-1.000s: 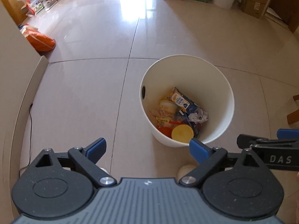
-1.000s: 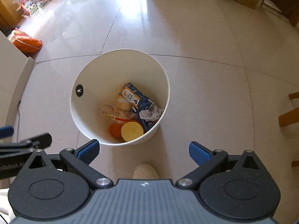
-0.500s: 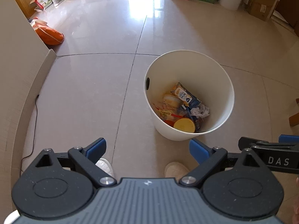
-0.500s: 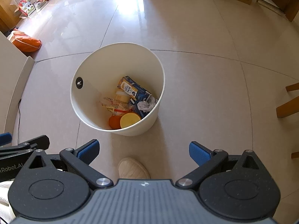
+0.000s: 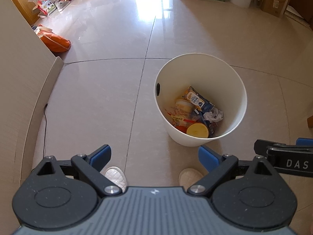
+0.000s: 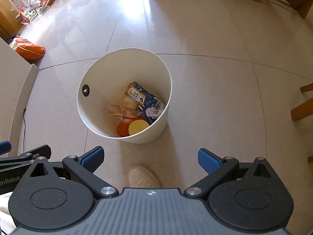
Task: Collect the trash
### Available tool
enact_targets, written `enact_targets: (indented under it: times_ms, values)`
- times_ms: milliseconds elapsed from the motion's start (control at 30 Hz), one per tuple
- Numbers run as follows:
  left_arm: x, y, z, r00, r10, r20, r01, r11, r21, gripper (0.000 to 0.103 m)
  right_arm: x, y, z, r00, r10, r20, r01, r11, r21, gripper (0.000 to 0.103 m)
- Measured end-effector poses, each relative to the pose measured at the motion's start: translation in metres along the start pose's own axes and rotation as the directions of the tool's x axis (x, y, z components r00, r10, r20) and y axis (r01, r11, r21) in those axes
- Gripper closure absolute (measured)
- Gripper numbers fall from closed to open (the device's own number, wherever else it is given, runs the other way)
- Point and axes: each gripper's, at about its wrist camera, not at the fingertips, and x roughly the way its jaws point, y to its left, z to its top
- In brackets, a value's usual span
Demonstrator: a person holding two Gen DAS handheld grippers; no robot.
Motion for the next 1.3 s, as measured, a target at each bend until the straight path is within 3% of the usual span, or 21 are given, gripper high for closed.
enact_targets:
  times_ms: [1300]
  values:
    - [-0.012, -0.001, 0.005, 1.0, 0.013, 0.003, -0.013, 1.0, 0.011, 0.007, -0.005, 0.002, 0.003, 1.0, 0.026, 0.007, -0.026, 0.999, 0.033, 0.0]
